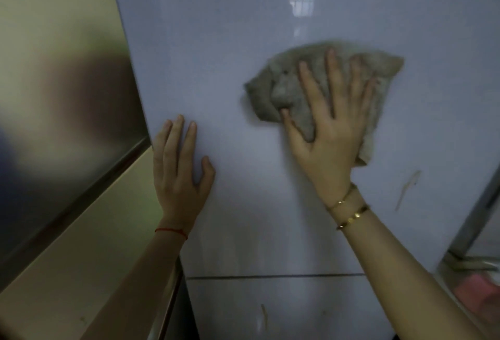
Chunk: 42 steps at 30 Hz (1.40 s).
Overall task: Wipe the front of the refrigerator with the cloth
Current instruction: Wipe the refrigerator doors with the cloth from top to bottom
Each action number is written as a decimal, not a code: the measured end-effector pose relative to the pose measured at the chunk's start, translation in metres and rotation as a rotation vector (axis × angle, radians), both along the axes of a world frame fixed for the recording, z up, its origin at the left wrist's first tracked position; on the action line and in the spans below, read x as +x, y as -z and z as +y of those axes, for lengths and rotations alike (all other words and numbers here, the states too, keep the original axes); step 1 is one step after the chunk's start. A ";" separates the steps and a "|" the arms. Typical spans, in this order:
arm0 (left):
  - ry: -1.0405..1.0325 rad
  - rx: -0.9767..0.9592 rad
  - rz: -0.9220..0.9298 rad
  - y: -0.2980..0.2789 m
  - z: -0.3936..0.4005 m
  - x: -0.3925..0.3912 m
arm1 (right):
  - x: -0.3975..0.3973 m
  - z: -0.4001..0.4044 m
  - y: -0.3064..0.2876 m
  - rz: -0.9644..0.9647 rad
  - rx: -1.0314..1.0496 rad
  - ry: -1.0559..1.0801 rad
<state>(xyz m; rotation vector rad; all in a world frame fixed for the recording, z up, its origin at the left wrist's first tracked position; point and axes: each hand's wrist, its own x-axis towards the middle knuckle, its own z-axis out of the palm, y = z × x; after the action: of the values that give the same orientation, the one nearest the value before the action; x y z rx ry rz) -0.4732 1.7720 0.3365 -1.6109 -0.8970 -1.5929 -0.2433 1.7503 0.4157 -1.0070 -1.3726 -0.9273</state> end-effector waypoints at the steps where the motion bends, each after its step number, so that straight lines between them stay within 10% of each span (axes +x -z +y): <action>1: -0.002 0.003 0.001 0.000 0.000 0.000 | -0.010 -0.001 0.002 -0.040 -0.007 -0.020; 6: -0.008 -0.011 0.005 -0.002 -0.002 -0.001 | -0.011 -0.023 0.060 -0.280 -0.164 -0.038; 13: 0.002 -0.031 -0.015 -0.002 -0.002 0.001 | -0.001 -0.003 -0.048 0.036 0.014 -0.029; 20: 0.005 -0.037 -0.019 -0.002 0.000 0.001 | -0.020 -0.014 0.001 -0.276 -0.088 -0.062; 27: 0.013 -0.049 -0.029 -0.001 0.001 0.001 | -0.012 -0.002 -0.061 0.120 0.028 -0.027; 34: 0.002 -0.029 -0.006 -0.002 0.000 -0.001 | -0.027 -0.021 0.028 -0.339 -0.133 -0.046; 42: -0.004 -0.055 -0.029 -0.002 -0.003 0.003 | 0.011 -0.009 -0.003 0.052 -0.014 -0.028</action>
<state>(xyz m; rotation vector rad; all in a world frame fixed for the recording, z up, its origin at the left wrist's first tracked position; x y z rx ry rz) -0.4705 1.7689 0.3381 -1.6267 -0.9660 -1.6056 -0.2327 1.7416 0.4182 -1.0137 -1.3481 -0.8664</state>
